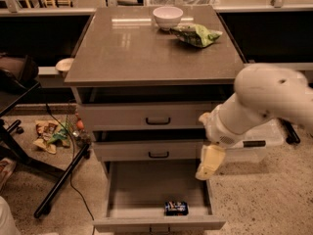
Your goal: Pick pepsi can from bottom drawer and place on counter
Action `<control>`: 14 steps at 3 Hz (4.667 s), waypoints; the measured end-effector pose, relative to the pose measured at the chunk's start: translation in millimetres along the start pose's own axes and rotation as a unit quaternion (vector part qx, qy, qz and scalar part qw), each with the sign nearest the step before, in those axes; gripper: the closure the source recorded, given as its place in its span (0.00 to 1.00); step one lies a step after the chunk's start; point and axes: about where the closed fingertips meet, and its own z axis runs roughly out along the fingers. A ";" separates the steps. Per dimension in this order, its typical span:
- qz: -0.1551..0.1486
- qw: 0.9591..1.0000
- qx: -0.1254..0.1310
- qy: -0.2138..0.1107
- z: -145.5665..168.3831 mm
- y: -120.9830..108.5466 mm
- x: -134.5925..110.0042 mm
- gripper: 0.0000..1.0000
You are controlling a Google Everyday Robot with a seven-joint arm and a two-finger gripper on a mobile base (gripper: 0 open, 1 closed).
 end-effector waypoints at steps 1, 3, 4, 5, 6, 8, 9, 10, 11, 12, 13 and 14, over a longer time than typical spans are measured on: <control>0.005 1.000 -0.001 -0.024 68.2 -2.1 9.1 0.00; 0.027 0.997 -0.016 -0.075 147.6 -4.3 19.9 0.00; 0.020 0.997 -0.027 -0.067 179.7 -10.4 27.0 0.00; 0.004 0.997 -0.038 -0.070 237.6 -28.4 43.5 0.00; 0.003 0.994 -0.049 -0.095 298.9 -38.7 65.8 0.00; 0.015 0.988 -0.071 -0.134 360.2 -43.2 93.0 0.00; 0.021 0.987 -0.079 -0.135 392.1 -40.0 109.7 0.00; 0.028 0.987 -0.085 -0.133 431.2 -38.3 129.9 0.00; 0.033 0.988 -0.079 -0.127 464.7 -41.3 143.3 0.00; 0.035 0.989 -0.058 -0.133 487.6 -50.7 154.8 0.00; 0.031 0.989 -0.047 -0.136 508.8 -56.1 161.0 0.00; 0.029 0.989 -0.051 -0.138 530.6 -57.5 166.1 0.00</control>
Offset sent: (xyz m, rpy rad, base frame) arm 0.0335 0.0449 -0.2018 0.2659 0.0242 -0.0485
